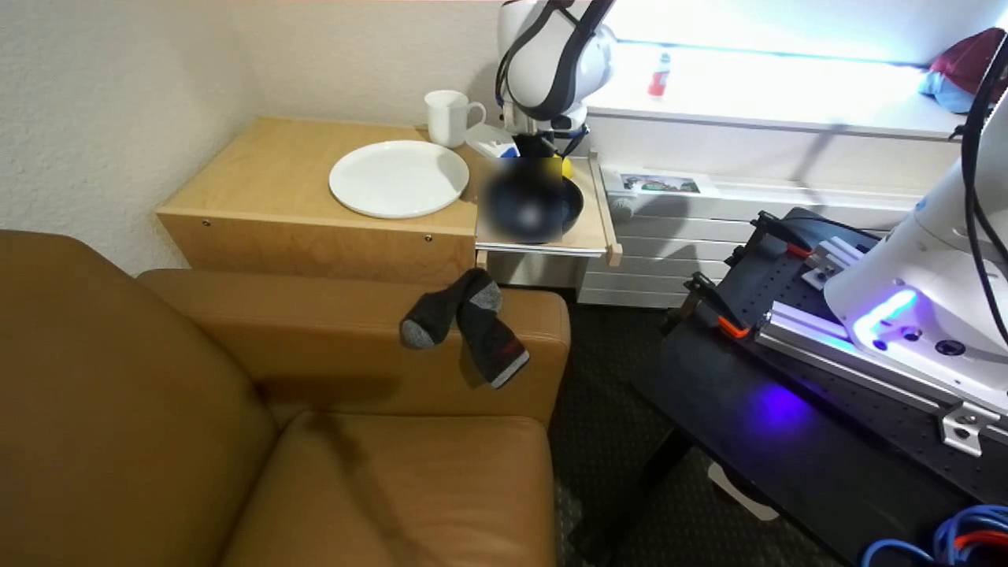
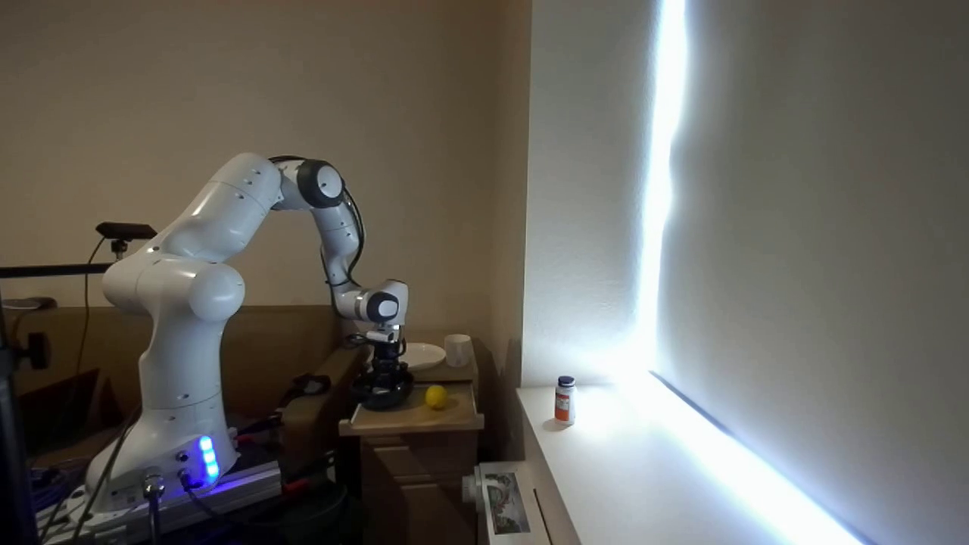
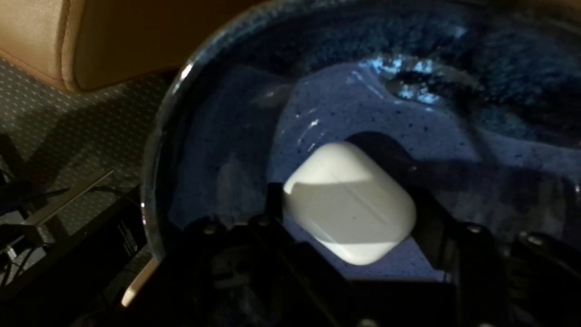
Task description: Put the bowl on the pull out table then put the airpods case in it
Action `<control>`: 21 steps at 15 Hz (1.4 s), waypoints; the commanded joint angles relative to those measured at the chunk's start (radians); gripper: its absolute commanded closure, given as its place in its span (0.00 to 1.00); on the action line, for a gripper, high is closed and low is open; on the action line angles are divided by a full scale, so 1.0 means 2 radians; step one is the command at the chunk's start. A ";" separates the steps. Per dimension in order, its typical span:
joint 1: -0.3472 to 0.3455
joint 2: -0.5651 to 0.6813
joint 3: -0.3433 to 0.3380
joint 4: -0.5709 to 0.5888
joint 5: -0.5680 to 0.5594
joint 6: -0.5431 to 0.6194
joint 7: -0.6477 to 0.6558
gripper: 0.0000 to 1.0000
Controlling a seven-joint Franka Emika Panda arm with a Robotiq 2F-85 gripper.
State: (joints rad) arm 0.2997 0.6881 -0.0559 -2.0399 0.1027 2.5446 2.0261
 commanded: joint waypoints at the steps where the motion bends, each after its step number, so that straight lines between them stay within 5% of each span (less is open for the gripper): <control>1: 0.005 0.006 -0.002 -0.012 -0.001 0.027 0.021 0.08; 8: 0.017 -0.033 -0.023 -0.048 -0.022 0.030 0.036 0.00; 13: 0.040 -0.101 -0.062 -0.098 -0.061 0.093 0.078 0.00; 17: 0.013 -0.211 -0.035 -0.173 -0.065 0.161 0.034 0.00; 21: 0.025 -0.326 -0.036 -0.243 -0.120 0.200 0.011 0.00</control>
State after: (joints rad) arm 0.3560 0.2293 -0.1428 -2.3812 -0.0531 2.8960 2.0800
